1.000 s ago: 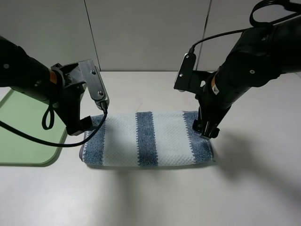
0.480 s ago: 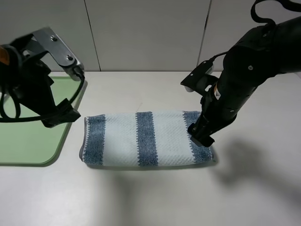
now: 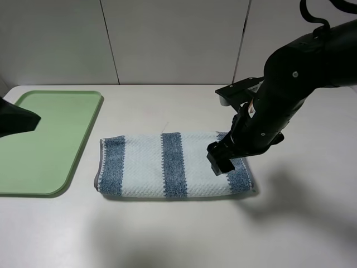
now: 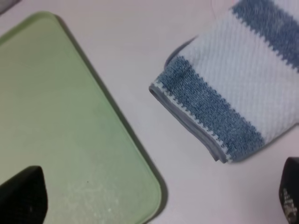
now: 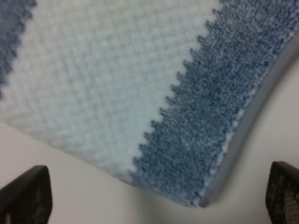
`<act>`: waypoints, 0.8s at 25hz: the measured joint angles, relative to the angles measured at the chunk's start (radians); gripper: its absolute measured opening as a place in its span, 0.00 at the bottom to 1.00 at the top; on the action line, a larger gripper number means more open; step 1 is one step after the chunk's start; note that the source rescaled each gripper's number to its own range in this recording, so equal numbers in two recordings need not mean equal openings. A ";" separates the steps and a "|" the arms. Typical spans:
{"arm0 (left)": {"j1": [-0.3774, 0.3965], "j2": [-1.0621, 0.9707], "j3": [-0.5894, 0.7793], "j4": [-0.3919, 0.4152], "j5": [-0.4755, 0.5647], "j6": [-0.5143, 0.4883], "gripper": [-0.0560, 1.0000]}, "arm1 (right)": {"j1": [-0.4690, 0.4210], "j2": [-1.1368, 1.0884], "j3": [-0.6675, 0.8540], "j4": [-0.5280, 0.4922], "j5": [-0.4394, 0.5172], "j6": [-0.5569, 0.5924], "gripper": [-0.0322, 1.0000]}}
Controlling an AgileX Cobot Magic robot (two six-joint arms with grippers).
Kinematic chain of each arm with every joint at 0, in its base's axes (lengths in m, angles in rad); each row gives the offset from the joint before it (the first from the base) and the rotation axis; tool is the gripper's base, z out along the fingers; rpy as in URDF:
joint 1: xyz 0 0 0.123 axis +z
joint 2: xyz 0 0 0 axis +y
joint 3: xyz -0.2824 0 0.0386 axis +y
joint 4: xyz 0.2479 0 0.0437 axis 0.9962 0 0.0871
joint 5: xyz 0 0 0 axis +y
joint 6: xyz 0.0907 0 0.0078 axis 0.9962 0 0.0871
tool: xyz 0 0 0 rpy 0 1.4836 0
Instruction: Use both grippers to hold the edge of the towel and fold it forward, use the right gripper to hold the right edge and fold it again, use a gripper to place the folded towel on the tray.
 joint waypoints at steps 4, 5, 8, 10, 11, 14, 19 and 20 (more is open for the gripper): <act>0.000 -0.168 0.000 0.000 0.113 -0.041 1.00 | 0.000 0.000 0.000 0.025 -0.012 0.000 1.00; 0.000 -0.214 0.000 0.000 0.147 -0.050 1.00 | 0.000 0.000 0.000 0.033 -0.014 0.000 1.00; 0.000 -0.347 0.000 0.000 0.229 -0.070 1.00 | 0.000 0.000 0.000 0.045 -0.016 0.003 1.00; 0.000 -0.437 0.000 0.000 0.270 -0.088 1.00 | 0.000 0.000 0.000 0.050 -0.016 0.011 1.00; 0.000 -0.473 0.002 0.000 0.288 -0.100 1.00 | 0.000 0.000 0.000 0.050 -0.016 0.020 1.00; 0.000 -0.583 0.029 0.000 0.315 -0.139 1.00 | 0.000 0.000 0.000 0.050 -0.016 0.030 1.00; 0.000 -0.721 0.155 -0.030 0.325 -0.177 1.00 | 0.000 0.000 0.000 0.050 -0.006 0.030 1.00; 0.000 -0.743 0.182 -0.040 0.323 -0.177 1.00 | 0.000 0.000 0.000 0.050 -0.004 0.031 1.00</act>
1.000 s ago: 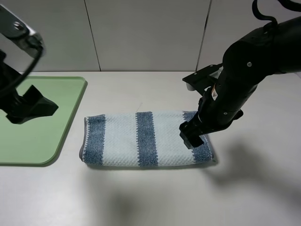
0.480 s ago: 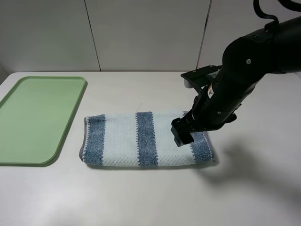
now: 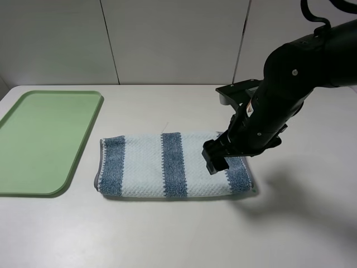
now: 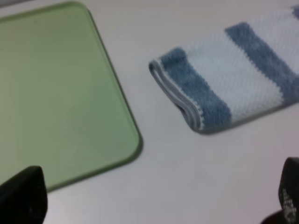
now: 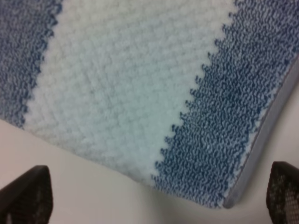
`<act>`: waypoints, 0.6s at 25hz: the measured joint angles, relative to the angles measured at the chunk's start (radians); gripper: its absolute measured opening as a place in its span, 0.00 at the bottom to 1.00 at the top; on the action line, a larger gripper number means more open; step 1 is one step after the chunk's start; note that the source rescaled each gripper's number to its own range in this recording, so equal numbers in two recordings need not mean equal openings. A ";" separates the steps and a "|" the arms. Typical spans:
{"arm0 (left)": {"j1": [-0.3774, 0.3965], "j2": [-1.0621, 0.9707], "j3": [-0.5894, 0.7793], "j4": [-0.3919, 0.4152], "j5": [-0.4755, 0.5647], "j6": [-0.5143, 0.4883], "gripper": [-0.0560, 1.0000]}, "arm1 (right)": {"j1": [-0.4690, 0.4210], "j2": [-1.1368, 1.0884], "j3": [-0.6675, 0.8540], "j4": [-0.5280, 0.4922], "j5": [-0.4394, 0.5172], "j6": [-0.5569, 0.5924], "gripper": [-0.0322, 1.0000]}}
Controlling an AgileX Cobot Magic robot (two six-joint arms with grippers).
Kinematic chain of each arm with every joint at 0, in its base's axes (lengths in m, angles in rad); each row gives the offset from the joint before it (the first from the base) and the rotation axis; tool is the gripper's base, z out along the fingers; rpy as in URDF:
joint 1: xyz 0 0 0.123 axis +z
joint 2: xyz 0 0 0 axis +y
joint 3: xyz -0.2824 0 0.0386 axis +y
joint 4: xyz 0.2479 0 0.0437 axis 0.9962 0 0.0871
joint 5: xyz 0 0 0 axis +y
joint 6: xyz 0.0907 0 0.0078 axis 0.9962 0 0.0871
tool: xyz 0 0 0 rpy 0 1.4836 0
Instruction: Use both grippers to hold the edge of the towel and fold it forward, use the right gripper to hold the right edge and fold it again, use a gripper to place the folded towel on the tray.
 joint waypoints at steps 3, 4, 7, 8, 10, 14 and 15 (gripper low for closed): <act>0.000 -0.049 0.064 -0.027 -0.011 0.000 1.00 | 0.000 0.000 0.000 0.001 0.002 0.000 1.00; 0.000 -0.053 0.077 -0.037 -0.023 0.000 1.00 | 0.000 0.000 0.000 0.001 0.002 0.000 1.00; 0.000 -0.056 0.088 -0.057 -0.050 0.007 1.00 | 0.000 0.000 0.000 0.001 0.003 0.007 1.00; 0.000 -0.057 0.089 -0.058 -0.052 0.009 1.00 | 0.000 0.000 0.000 0.001 0.003 0.007 1.00; 0.000 -0.057 0.089 -0.058 -0.053 0.012 0.99 | 0.000 0.000 0.000 0.001 0.003 0.010 1.00; 0.000 -0.057 0.089 -0.058 -0.053 0.013 0.99 | 0.000 0.000 0.000 0.007 0.003 0.022 1.00; 0.000 -0.057 0.089 -0.058 -0.053 0.014 0.99 | 0.000 0.000 0.000 0.010 0.003 0.026 1.00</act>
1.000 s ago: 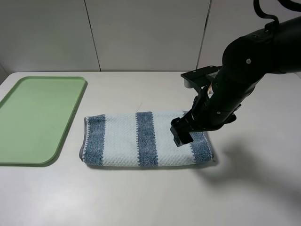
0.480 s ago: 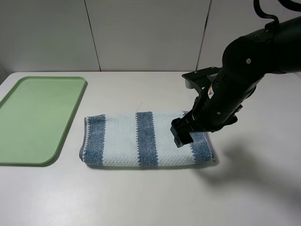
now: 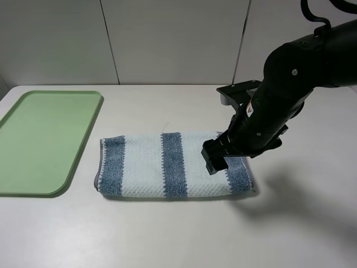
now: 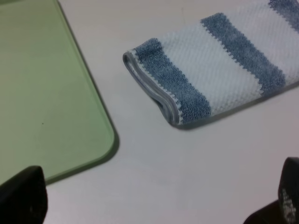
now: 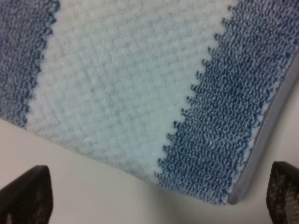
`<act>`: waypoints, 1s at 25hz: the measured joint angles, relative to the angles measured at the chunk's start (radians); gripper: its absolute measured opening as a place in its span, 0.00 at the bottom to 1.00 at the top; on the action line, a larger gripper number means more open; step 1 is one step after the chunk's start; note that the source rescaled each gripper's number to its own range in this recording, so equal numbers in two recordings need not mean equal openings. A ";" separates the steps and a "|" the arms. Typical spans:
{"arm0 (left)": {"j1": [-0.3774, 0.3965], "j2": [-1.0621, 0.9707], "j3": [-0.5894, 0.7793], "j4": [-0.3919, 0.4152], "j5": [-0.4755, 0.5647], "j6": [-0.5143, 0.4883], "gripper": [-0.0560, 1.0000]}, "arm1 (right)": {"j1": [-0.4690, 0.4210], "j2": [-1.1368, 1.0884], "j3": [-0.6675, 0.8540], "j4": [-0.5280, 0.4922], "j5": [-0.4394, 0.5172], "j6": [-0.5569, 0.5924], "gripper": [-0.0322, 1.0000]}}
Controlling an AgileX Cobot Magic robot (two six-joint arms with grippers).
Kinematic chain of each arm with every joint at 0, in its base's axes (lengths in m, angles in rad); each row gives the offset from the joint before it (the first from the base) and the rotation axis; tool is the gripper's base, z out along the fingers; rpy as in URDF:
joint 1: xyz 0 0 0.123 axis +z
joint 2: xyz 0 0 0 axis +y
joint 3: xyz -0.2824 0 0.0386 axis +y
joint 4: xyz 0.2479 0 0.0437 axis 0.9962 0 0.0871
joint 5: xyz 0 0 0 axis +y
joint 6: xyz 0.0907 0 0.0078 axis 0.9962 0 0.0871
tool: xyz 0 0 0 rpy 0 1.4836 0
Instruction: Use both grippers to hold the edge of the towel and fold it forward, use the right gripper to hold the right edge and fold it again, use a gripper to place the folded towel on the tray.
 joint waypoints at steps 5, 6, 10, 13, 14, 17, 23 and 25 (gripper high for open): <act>0.061 0.000 0.000 0.000 0.000 0.005 0.99 | 0.000 0.000 0.000 0.003 0.011 0.026 1.00; 0.091 0.000 0.000 0.000 0.000 0.005 0.99 | 0.000 0.000 0.000 0.003 0.011 0.027 1.00; 0.221 0.000 0.000 0.000 0.000 0.005 0.99 | 0.000 0.000 0.000 0.000 -0.009 0.044 1.00; 0.301 0.000 0.000 0.000 0.000 0.005 0.99 | 0.000 0.000 0.000 -0.002 -0.033 0.055 1.00; 0.325 0.000 0.000 0.000 0.000 0.005 0.99 | 0.000 0.000 0.000 -0.007 -0.036 0.059 1.00; 0.382 0.000 0.000 0.000 0.000 0.005 0.99 | 0.000 0.000 0.000 -0.016 -0.059 0.078 1.00; 0.418 0.000 0.000 0.000 0.000 0.005 0.99 | 0.000 0.002 0.000 -0.037 -0.102 0.094 1.00; 0.419 0.000 0.000 0.000 0.000 0.005 0.99 | 0.000 0.012 -0.001 -0.056 -0.108 0.106 1.00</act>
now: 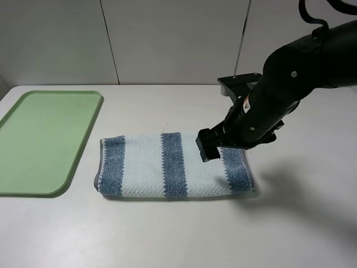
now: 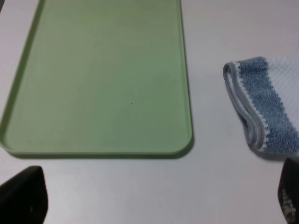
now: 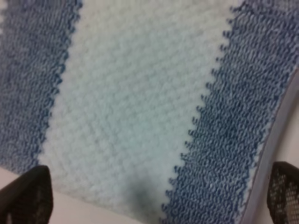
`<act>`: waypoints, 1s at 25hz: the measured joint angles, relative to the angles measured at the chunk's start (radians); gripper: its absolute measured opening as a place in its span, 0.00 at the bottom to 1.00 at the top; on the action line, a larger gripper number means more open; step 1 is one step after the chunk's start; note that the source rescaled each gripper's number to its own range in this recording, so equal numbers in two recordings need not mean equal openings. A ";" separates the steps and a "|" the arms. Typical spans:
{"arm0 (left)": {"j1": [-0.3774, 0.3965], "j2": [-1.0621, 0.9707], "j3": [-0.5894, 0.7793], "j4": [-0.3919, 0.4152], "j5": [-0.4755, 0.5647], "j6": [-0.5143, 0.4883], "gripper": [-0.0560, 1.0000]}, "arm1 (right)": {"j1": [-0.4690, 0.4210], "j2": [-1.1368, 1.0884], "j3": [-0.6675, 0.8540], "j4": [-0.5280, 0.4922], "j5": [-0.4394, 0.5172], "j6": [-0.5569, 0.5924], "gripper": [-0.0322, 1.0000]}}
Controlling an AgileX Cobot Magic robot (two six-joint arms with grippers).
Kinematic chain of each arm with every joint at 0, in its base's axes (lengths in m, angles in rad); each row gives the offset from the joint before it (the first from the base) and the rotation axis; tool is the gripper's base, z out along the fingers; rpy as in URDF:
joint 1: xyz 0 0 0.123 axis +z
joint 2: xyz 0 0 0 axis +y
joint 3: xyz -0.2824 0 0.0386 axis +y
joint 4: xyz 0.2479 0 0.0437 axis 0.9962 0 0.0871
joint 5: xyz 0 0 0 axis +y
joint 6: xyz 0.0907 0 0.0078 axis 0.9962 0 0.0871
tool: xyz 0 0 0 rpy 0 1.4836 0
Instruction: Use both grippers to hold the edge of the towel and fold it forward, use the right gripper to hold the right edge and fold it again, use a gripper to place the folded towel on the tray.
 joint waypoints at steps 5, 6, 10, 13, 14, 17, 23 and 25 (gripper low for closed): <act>0.000 0.000 0.000 0.000 0.000 0.000 0.99 | 0.000 0.054 0.000 -0.050 -0.013 0.047 1.00; 0.000 0.000 0.000 0.001 0.000 0.000 0.99 | 0.000 0.059 0.000 -0.053 -0.019 0.051 1.00; 0.000 0.000 0.000 0.001 0.000 0.000 0.99 | -0.033 0.058 0.000 -0.052 -0.020 0.058 1.00; 0.000 0.000 0.000 0.001 0.000 0.000 0.99 | -0.082 0.058 0.000 -0.046 -0.003 0.057 1.00; 0.000 0.000 0.000 0.001 0.000 0.000 0.99 | -0.094 0.058 0.000 -0.037 0.001 0.055 1.00; 0.000 0.000 0.000 0.001 0.000 0.000 0.99 | -0.108 0.058 0.000 -0.010 -0.004 0.046 1.00; 0.000 0.000 0.000 0.001 0.000 0.000 0.99 | -0.126 0.087 -0.017 0.002 -0.039 0.059 1.00; 0.000 0.000 0.000 0.001 0.000 0.000 0.99 | -0.128 0.121 -0.039 -0.002 -0.038 0.061 1.00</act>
